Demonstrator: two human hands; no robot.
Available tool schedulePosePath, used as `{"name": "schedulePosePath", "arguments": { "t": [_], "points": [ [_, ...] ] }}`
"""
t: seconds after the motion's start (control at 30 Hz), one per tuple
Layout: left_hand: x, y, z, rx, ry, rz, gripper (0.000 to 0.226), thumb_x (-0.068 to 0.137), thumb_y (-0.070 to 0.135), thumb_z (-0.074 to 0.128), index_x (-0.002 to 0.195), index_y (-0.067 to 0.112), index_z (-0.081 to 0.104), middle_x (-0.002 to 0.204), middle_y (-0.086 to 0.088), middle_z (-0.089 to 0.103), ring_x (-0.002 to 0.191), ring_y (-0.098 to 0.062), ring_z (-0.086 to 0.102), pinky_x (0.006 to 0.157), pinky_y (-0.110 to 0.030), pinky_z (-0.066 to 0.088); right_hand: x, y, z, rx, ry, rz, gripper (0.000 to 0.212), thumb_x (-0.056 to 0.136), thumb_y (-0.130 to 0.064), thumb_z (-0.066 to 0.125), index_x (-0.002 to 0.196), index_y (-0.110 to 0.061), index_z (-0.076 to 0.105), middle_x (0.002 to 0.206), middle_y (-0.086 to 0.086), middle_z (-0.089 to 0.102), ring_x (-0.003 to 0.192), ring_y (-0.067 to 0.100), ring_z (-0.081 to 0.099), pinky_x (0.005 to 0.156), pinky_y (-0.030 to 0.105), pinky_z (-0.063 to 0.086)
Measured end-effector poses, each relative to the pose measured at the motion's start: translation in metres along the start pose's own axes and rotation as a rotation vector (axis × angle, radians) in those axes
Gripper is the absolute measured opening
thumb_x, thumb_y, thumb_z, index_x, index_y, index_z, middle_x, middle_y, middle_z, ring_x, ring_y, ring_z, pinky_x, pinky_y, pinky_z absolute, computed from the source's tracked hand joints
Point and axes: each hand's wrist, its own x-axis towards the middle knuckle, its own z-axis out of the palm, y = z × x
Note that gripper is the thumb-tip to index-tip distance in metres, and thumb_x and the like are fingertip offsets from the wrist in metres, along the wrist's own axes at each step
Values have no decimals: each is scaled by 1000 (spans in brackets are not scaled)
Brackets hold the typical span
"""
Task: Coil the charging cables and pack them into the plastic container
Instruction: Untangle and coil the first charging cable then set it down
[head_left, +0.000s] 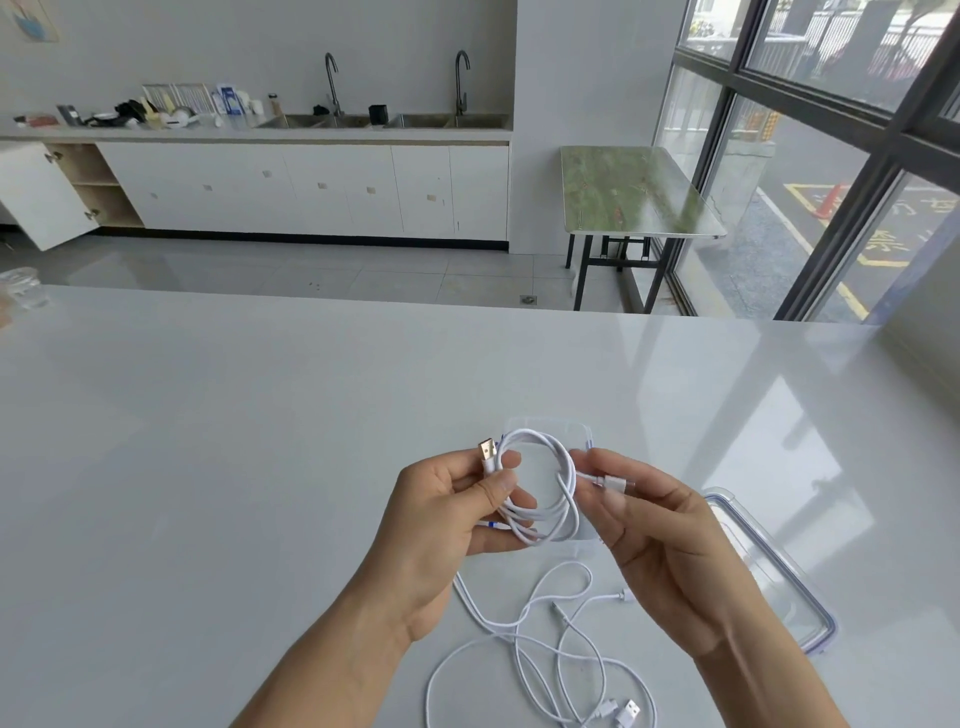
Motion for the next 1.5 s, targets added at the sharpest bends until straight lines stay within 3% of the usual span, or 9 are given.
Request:
{"name": "schedulePosePath", "arguments": {
  "t": [0.17, 0.37, 0.47, 0.57, 0.7, 0.8, 0.93, 1.13, 1.5],
  "points": [
    [-2, 0, 2, 11, -47, 4, 16, 94, -1, 59, 100, 2, 74, 74, -13, 68, 71, -26, 68, 67, -40, 61, 9, 8, 4, 53, 222, -40, 25, 73, 4, 65, 97, 6, 71, 86, 20, 76, 73, 20, 76, 64, 20, 61],
    [-6, -2, 2, -33, 25, 43, 17, 92, -2, 61, 89, 4, 77, 73, -16, 69, 70, -27, 68, 67, -39, 62, 13, 6, 0, 10, 409, -123, 29, 69, -13, 76, 93, -7, 62, 74, 13, 72, 54, 14, 68, 51, 18, 56],
    [-5, -6, 0, -71, 103, -3, 14, 92, 1, 63, 91, 2, 76, 71, -15, 69, 68, -29, 67, 67, -39, 63, -2, 0, 6, -210, 405, -361, 35, 56, -23, 84, 82, -9, 64, 65, 14, 71, 53, 21, 65, 49, 25, 54],
    [-2, -10, 1, -87, 127, -52, 14, 92, 3, 64, 94, -7, 73, 74, -17, 69, 66, -30, 68, 65, -37, 62, -17, -4, 18, -454, 335, -566, 21, 60, -11, 85, 77, -14, 74, 67, 9, 74, 55, 24, 67, 56, 31, 57],
    [1, -9, 7, -5, 156, -27, 14, 92, 3, 65, 89, -9, 72, 70, -17, 68, 59, -28, 68, 58, -31, 60, -27, -9, 28, -1144, 2, -795, 22, 75, -2, 78, 89, -19, 80, 84, -11, 78, 73, 7, 73, 68, 19, 57],
    [1, -9, 10, 114, 167, 45, 13, 93, 0, 63, 87, 0, 74, 68, -18, 70, 60, -28, 68, 59, -35, 62, -19, -12, 29, -1369, -4, -925, 12, 76, -3, 75, 82, -14, 78, 79, -11, 75, 66, 4, 66, 60, 16, 52],
    [-4, -14, 16, 299, 139, 151, 17, 94, 1, 62, 92, 8, 77, 67, -8, 73, 61, -19, 68, 67, -41, 64, -10, -10, 38, -1460, 185, -884, 16, 74, -7, 85, 76, -22, 79, 69, -19, 68, 59, 11, 60, 56, 19, 46],
    [-8, -15, 13, 308, 193, 201, 16, 94, 3, 62, 91, 11, 76, 71, -10, 75, 66, -24, 72, 69, -43, 65, -7, -10, 39, -1602, 166, -864, 19, 71, -9, 86, 72, -25, 77, 64, -14, 68, 54, 12, 60, 50, 28, 53],
    [-11, -15, 9, 450, 143, 260, 17, 94, 7, 63, 89, 18, 76, 72, -3, 76, 70, -22, 72, 71, -39, 64, -2, 8, 38, -1354, 259, -898, 23, 70, 0, 87, 72, -18, 73, 66, -11, 69, 59, 6, 63, 57, 25, 51]
  ]
}}
